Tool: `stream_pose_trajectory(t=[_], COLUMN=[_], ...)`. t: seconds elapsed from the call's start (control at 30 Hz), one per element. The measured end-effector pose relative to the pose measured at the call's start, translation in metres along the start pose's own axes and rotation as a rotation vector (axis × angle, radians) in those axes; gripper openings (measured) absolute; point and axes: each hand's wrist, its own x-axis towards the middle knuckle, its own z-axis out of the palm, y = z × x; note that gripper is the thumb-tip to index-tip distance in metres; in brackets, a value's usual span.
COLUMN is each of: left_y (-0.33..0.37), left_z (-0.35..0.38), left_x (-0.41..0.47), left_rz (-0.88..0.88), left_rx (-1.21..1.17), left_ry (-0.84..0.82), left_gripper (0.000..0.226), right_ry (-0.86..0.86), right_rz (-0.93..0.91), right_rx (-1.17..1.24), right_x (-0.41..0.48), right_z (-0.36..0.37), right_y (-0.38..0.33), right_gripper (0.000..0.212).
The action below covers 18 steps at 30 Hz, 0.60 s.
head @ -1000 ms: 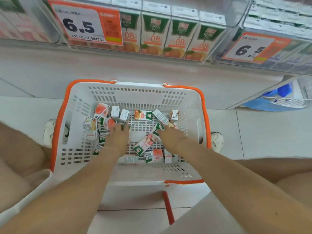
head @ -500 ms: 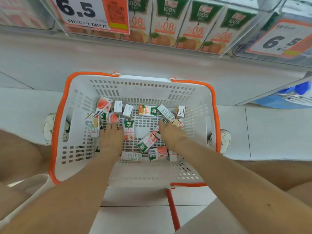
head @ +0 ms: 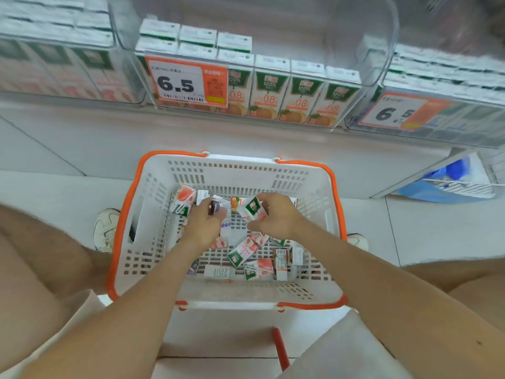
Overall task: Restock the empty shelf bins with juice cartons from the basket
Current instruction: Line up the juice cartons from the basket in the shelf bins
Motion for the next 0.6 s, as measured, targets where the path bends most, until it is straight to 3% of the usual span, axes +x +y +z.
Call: stream_pose_trajectory(t=[0.1, 0.27, 0.43, 0.6], left_y=[0.042, 0.091, 0.146, 0.192], left_z=[-0.015, -0.041, -0.078, -0.119], left_x=[-0.015, -0.036, -0.069, -0.088], left_rz=[-0.219, -0.195, 0.033, 0.277], left_rx=[-0.454, -0.629, -0.390, -0.032], left_ry=[-0.166, -0.285, -0.382, -0.347], left_gripper=[0.028, 0.030, 0.046, 0.036], right_ry=[0.097, 0.171, 0.290, 0.408], right_rz=[-0.026, -0.097, -0.211, -0.276], right_rx=[0.083, 0.345, 0.482, 0.581], right_x=[-0.017, -0.049, -0.076, -0.095], right_z=[-0.020, -0.051, -0.085, -0.115], right_y=[-0.021, -0.056, -0.092, -0.119], right_gripper=[0.047, 0.067, 0.051, 0.035])
